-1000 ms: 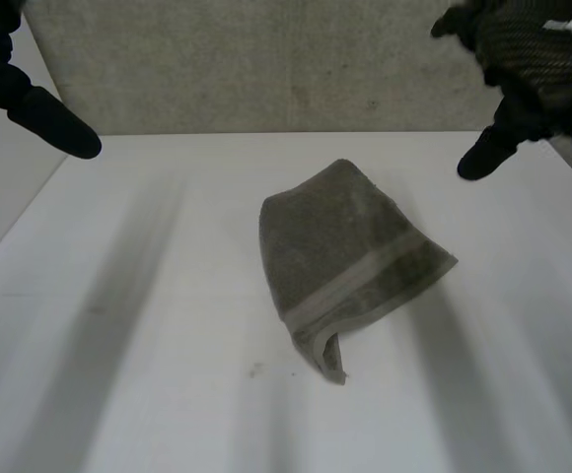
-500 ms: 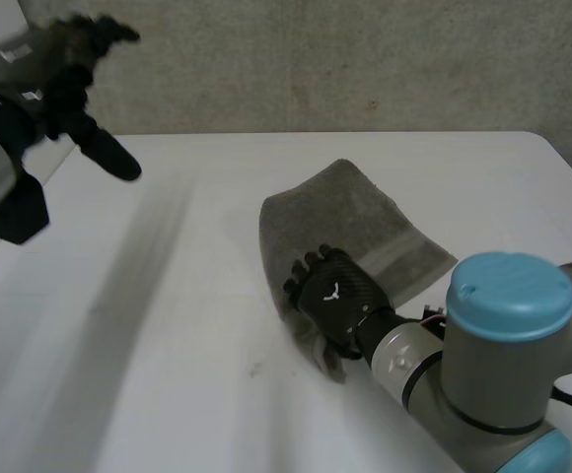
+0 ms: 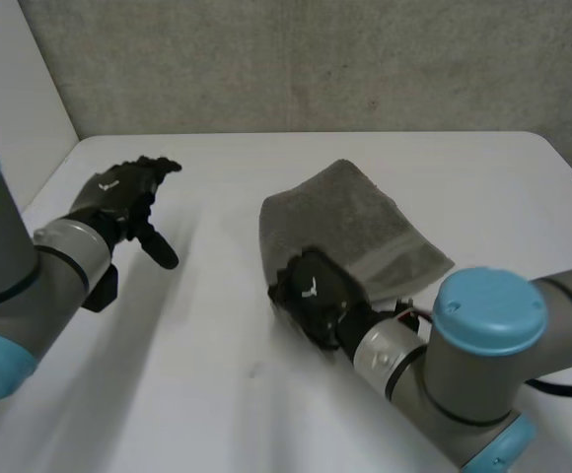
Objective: Fold the towel.
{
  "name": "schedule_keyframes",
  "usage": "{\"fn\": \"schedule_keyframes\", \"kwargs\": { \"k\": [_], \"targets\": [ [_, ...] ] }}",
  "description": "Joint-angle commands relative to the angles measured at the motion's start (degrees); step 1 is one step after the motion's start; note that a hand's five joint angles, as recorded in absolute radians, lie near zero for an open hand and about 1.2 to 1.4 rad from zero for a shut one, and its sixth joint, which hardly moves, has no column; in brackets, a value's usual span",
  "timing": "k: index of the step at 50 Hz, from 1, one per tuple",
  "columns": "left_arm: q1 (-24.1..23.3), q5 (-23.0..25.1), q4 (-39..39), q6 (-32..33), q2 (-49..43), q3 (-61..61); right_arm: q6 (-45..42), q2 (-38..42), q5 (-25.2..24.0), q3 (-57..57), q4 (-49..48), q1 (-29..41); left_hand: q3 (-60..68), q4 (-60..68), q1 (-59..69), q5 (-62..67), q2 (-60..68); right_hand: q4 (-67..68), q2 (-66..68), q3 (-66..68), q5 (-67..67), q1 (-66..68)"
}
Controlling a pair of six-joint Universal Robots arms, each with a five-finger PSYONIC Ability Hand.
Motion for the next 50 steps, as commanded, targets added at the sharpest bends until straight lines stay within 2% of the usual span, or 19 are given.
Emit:
{"fn": "schedule_keyframes", "kwargs": {
  "k": [1, 3, 8, 11, 19, 30, 35, 43, 47, 50],
  "targets": [
    [-0.08, 1.28, 1.57, 0.00, -6.64, 1.26, 10.04, -10.54, 3.58, -4.53, 2.92, -0.13, 0.45, 1.23, 1.02, -0.50, 1.40, 11.91, 12.78, 12.41, 14.59, 24.48],
    [-0.08, 2.25, 2.19, -0.09, -7.96, 1.79, 15.29, -14.91, 7.16, -8.90, 7.38, -0.48, 0.62, 1.40, 1.19, -0.34, 1.57, 11.91, 12.78, 12.41, 14.59, 24.48],
    [-1.14, 6.29, 3.33, -1.05, -13.05, 3.89, 21.80, -18.97, 9.72, -16.02, 14.41, -1.70, 0.62, 1.40, 1.19, -0.34, 1.57, 11.91, 12.78, 12.41, 14.59, 24.48],
    [-1.40, 6.56, 3.59, -1.49, -14.20, 4.51, 24.35, -20.20, 10.08, -19.46, 18.11, -1.97, 0.62, 1.40, 1.19, -0.34, 1.57, 11.91, 12.78, 12.41, 14.59, 24.48],
    [-5.18, 6.73, 4.83, -8.35, -18.07, 8.91, 28.05, -24.41, 12.27, -23.16, 21.56, -1.53, 0.79, 1.56, 1.35, -0.17, 1.73, 11.91, 12.78, 12.41, 14.59, 24.48],
    [-10.54, 6.73, 4.30, -16.08, -22.37, 14.53, 28.58, -30.14, 15.09, -23.86, 21.64, -1.36, 1.29, 2.07, 1.86, 0.34, 2.24, 11.91, 12.78, 12.41, 14.59, 24.48],
    [-15.01, 6.82, 4.04, -19.59, -25.09, 19.35, 28.49, -31.54, 15.09, -24.04, 21.82, -1.27, 1.46, 2.24, 2.03, 0.51, 2.41, 11.91, 12.78, 12.41, 14.59, 24.48],
    [-20.03, 6.73, 1.58, -21.36, -30.45, 29.01, 28.58, -33.65, 15.09, -24.57, 21.91, -1.36, 1.79, 2.57, 2.36, 0.84, 2.74, 11.91, 12.78, 12.41, 14.59, 24.48],
    [-20.83, 6.47, 0.61, -21.45, -33.45, 33.26, 28.58, -33.83, 15.09, -25.01, 22.43, -1.53, 3.14, 3.92, 3.71, 2.19, 4.09, 11.91, 12.78, 12.41, 14.59, 24.48],
    [-20.83, 5.59, -0.18, -21.45, -36.70, 36.59, 28.58, -34.27, 15.18, -25.36, 23.05, -1.71, 10.88, 11.66, 11.45, 9.92, 11.83, 11.91, 12.78, 12.41, 14.59, 24.48]
  ]
}}
